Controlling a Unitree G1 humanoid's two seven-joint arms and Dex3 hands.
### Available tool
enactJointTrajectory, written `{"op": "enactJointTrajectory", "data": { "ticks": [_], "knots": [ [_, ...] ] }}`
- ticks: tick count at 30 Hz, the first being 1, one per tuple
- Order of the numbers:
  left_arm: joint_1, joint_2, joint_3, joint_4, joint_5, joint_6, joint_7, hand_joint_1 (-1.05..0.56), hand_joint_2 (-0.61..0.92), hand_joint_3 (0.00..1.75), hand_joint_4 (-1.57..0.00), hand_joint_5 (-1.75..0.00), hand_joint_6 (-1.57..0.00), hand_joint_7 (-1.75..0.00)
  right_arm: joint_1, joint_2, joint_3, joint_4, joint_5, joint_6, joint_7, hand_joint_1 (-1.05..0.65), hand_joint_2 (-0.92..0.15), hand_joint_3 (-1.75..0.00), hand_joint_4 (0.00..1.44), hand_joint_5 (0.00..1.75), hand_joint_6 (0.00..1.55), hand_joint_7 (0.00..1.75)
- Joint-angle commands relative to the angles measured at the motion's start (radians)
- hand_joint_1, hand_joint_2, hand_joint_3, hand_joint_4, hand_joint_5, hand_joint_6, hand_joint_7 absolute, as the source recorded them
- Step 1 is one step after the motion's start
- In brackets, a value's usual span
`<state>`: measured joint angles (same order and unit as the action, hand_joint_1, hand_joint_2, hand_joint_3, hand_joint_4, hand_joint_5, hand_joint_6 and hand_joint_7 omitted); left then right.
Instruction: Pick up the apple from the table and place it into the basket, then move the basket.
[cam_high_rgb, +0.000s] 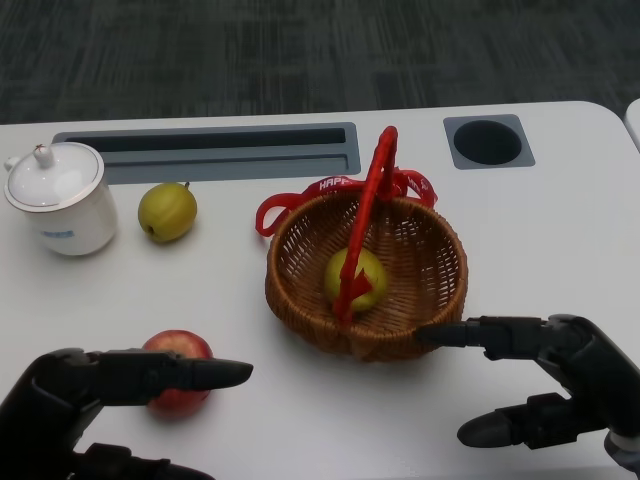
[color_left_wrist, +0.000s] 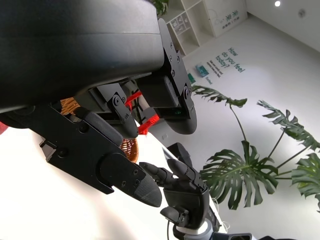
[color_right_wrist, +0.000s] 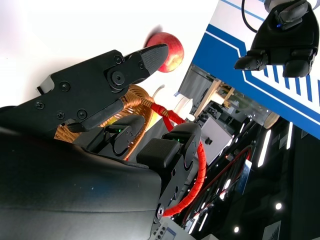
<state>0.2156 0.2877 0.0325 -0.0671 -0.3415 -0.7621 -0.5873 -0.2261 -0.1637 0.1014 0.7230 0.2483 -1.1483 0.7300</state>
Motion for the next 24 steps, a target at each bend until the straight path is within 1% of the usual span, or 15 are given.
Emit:
{"op": "enactJointTrajectory", "data": {
  "ticks": [1, 13, 18, 20, 24],
  "knots": [
    [0.019, 0.013, -0.001, -0.015, -0.009, 0.012, -0.010, -0.38, 0.70, 0.00, -0.93, -0.11, -0.91, -0.01, 0.009, -0.004, 0.008, -0.018, 0.009, -0.006, 0.008, -0.35, -0.72, 0.00, 0.75, 0.00, 0.71, 0.00],
    [0.088, 0.010, 0.001, -0.048, 0.006, 0.022, -0.001, -0.36, 0.71, 0.00, -0.92, -0.12, -0.90, 0.00, 0.028, 0.019, 0.027, -0.017, -0.005, -0.013, -0.002, -0.36, -0.74, -0.01, 0.75, 0.00, 0.71, 0.00],
    [0.092, 0.004, 0.008, -0.038, 0.022, 0.004, 0.004, -0.37, 0.72, 0.00, -0.89, -0.11, -0.87, 0.00, 0.030, 0.021, 0.024, -0.017, -0.005, -0.011, -0.004, -0.36, -0.75, 0.00, 0.75, 0.00, 0.71, 0.00],
    [0.086, -0.005, 0.024, -0.035, 0.055, -0.019, 0.023, -0.40, 0.71, 0.00, -0.85, -0.09, -0.83, 0.00, 0.032, 0.020, 0.023, -0.020, -0.005, -0.006, -0.004, -0.36, -0.75, 0.00, 0.75, 0.00, 0.71, 0.00],
    [0.047, -0.032, 0.106, -0.008, 0.239, -0.124, 0.108, -0.58, 0.68, 0.00, -0.72, -0.03, -0.68, 0.00, 0.032, 0.020, 0.023, -0.021, -0.006, -0.004, -0.006, -0.37, -0.76, 0.00, 0.74, 0.00, 0.71, 0.00]
  ]
}}
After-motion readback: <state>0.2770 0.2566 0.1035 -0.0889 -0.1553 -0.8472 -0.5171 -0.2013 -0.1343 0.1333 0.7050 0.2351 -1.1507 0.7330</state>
